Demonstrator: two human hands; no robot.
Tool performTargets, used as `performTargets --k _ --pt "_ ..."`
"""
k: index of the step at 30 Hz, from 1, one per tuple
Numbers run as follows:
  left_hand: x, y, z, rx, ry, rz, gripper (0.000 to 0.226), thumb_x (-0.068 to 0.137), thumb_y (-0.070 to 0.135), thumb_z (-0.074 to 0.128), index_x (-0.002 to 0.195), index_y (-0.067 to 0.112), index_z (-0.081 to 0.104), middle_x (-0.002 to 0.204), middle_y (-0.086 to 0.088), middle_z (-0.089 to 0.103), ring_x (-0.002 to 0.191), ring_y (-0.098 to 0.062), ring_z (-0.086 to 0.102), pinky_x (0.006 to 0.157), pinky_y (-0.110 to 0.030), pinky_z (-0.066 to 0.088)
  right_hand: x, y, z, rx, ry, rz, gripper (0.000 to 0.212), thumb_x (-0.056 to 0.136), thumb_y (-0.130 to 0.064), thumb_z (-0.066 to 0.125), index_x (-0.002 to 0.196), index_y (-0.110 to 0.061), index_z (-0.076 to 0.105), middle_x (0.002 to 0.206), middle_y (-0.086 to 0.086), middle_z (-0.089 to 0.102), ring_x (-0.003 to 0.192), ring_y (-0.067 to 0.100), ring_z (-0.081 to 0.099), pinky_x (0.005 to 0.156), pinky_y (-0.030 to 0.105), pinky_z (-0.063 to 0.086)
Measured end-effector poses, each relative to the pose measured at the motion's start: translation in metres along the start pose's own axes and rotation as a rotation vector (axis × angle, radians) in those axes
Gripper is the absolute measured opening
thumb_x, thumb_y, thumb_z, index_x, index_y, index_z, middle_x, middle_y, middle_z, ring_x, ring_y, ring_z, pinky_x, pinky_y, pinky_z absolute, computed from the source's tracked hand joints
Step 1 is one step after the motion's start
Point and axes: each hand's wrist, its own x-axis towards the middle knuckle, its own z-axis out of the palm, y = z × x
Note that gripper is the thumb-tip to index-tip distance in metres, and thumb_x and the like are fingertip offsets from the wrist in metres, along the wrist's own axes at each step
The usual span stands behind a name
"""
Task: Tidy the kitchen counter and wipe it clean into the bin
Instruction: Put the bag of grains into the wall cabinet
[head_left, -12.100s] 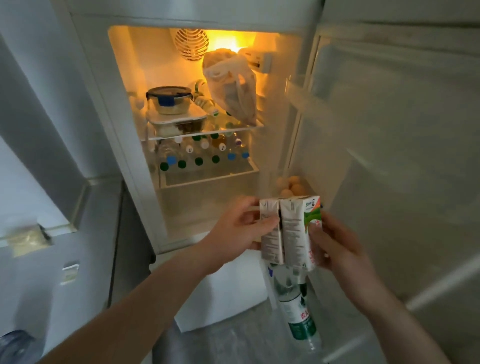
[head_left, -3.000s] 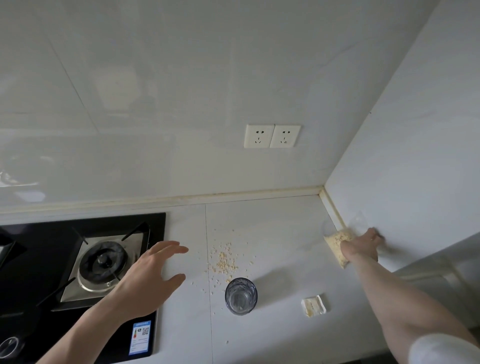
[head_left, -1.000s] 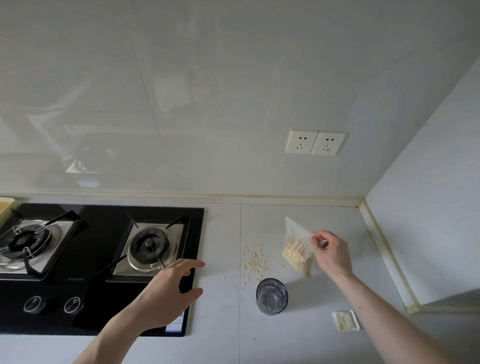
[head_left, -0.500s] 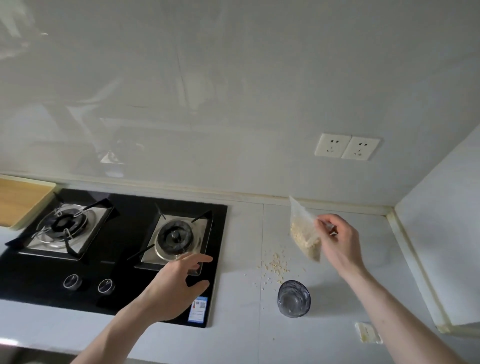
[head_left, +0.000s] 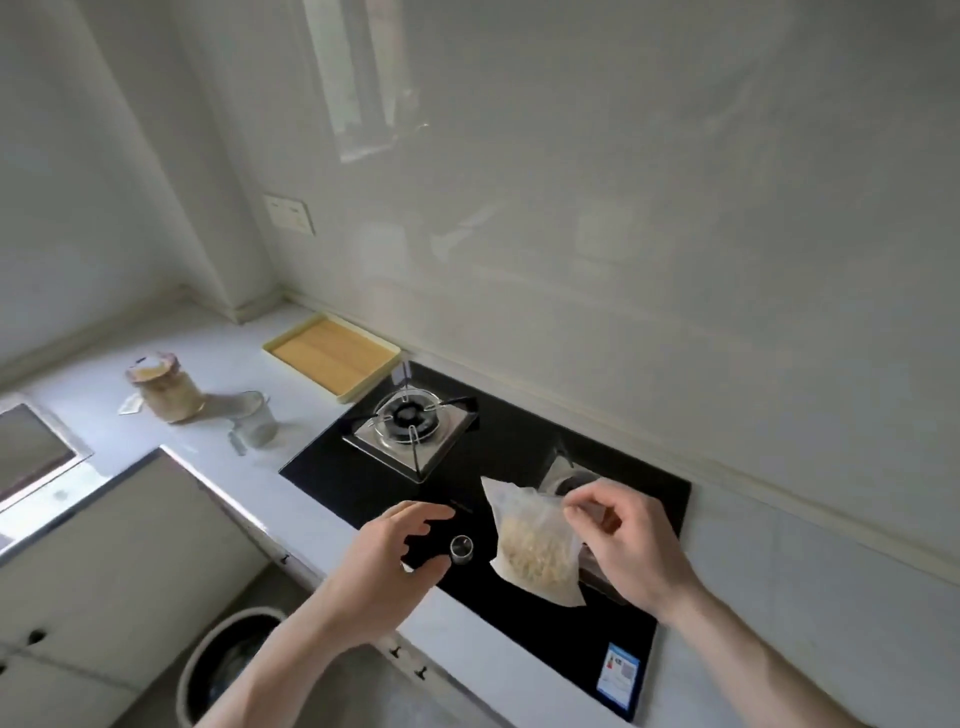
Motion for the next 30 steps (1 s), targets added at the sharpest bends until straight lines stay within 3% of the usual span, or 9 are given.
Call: performTargets --k 5,11,16,19,23,28,30 --pt "-0.041 -0.088 -0.070 -0.015 0.080 -0.104 0.043 0.092 0.037 0.066 0.130 0.052 0.055 0.128 0.034 0.054 0.118 0.013 0.052 0.098 -0.019 0.050 0.031 -0.058 0.103 -0.006 -0.116 -0.074 0.014 0.092 -0.019 0.071 0.085 -0.031 0.073 0.087 -0.014 0.071 0.087 0.012 0.069 0.072 0.026 0.056" --pt "-0.080 -0.166 -0.142 -0.015 0.120 -0.187 0.045 0.087 0.037 0.066 0.130 0.047 0.058 0.122 0.033 0.058 0.115 0.011 0.056 0.100 -0.026 0.051 0.062 -0.107 0.194 0.056 -0.185 -0.074 0.009 0.093 -0.022 0.072 0.090 -0.030 0.073 0.090 -0.017 0.072 0.090 0.006 0.069 0.074 0.019 0.057" --pt "-0.087 -0.212 -0.190 -0.028 0.192 -0.226 0.043 0.088 0.027 0.069 0.127 0.046 0.061 0.118 0.026 0.061 0.109 0.008 0.058 0.089 -0.013 0.050 0.099 -0.136 0.251 0.085 -0.235 -0.074 0.008 0.093 -0.021 0.072 0.092 -0.030 0.073 0.091 -0.019 0.072 0.091 0.002 0.068 0.076 0.018 0.057" --pt "-0.086 -0.238 -0.209 -0.048 0.222 -0.248 0.042 0.091 0.028 0.070 0.128 0.045 0.061 0.123 0.028 0.059 0.112 0.012 0.056 0.091 -0.005 0.045 0.125 -0.147 0.282 0.074 -0.255 -0.082 0.008 0.092 -0.022 0.073 0.090 -0.029 0.074 0.089 -0.017 0.072 0.088 0.003 0.068 0.074 0.015 0.055" --pt "-0.077 -0.282 -0.238 -0.049 0.260 -0.309 0.041 0.090 0.035 0.071 0.127 0.046 0.060 0.124 0.032 0.057 0.113 0.014 0.054 0.097 -0.020 0.049 0.170 -0.158 0.340 0.038 -0.279 -0.093 0.006 0.090 -0.026 0.074 0.086 -0.031 0.074 0.083 -0.018 0.072 0.082 0.004 0.066 0.068 0.015 0.051" --pt "-0.049 -0.334 -0.286 -0.028 0.295 -0.360 0.043 0.089 0.039 0.071 0.128 0.048 0.058 0.127 0.036 0.055 0.115 0.015 0.052 0.099 -0.022 0.049 0.233 -0.176 0.407 0.092 -0.314 -0.044 0.006 0.090 -0.025 0.075 0.084 -0.025 0.075 0.076 -0.024 0.069 0.074 -0.002 0.064 0.060 0.006 0.044" --pt "-0.031 -0.356 -0.308 -0.031 0.309 -0.387 0.043 0.089 0.041 0.070 0.129 0.049 0.056 0.128 0.036 0.054 0.115 0.015 0.051 0.100 -0.024 0.048 0.263 -0.181 0.435 0.133 -0.336 0.004 0.006 0.090 -0.027 0.074 0.084 -0.026 0.075 0.075 -0.022 0.069 0.071 0.002 0.065 0.063 0.010 0.049"
